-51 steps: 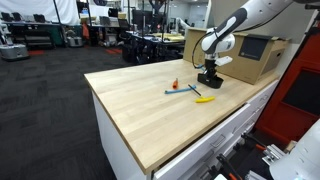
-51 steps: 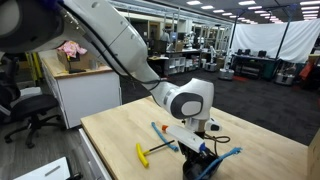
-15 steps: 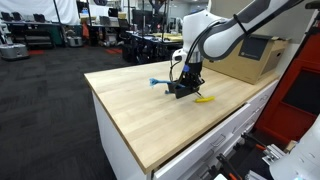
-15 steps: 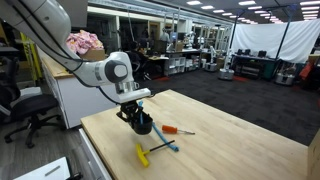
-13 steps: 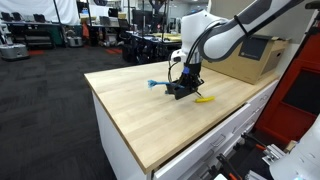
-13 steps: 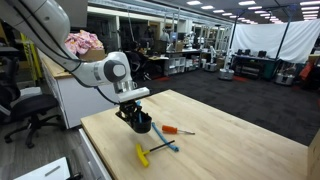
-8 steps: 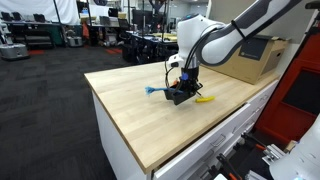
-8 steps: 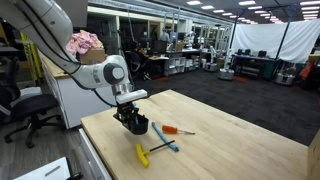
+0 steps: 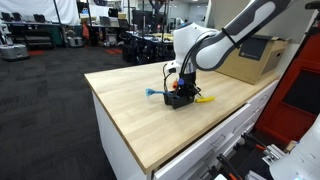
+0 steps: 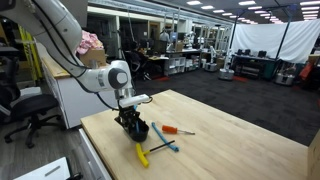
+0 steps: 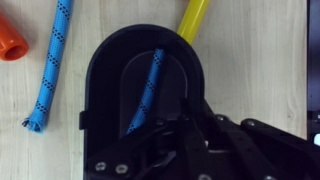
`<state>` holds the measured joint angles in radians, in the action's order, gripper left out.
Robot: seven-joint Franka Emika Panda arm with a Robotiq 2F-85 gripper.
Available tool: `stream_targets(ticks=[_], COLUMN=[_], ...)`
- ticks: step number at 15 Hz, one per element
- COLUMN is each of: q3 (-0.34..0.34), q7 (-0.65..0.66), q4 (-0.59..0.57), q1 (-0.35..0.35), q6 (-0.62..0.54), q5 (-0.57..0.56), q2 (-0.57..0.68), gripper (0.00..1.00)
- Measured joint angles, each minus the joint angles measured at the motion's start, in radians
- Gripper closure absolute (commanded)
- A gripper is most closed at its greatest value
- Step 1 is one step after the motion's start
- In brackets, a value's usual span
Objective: Move the black object to the left
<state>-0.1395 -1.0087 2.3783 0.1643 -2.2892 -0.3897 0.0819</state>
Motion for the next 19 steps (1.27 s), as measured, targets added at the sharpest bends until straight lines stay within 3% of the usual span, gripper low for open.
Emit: stream_targets(ticks=[8,13,19], q3=[0.009,0.035,0.083], q7=[0.006,0.015,-0.048], q4=[-0.023,-0.023,-0.02], q1=[-0.014,-0.042,-0.067], q6=[0.003,0.029,0.095], q5=[0.0,0.012,0.121], q2=[0.009,-0.05,-0.181], gripper=[0.02,0.0,0.0])
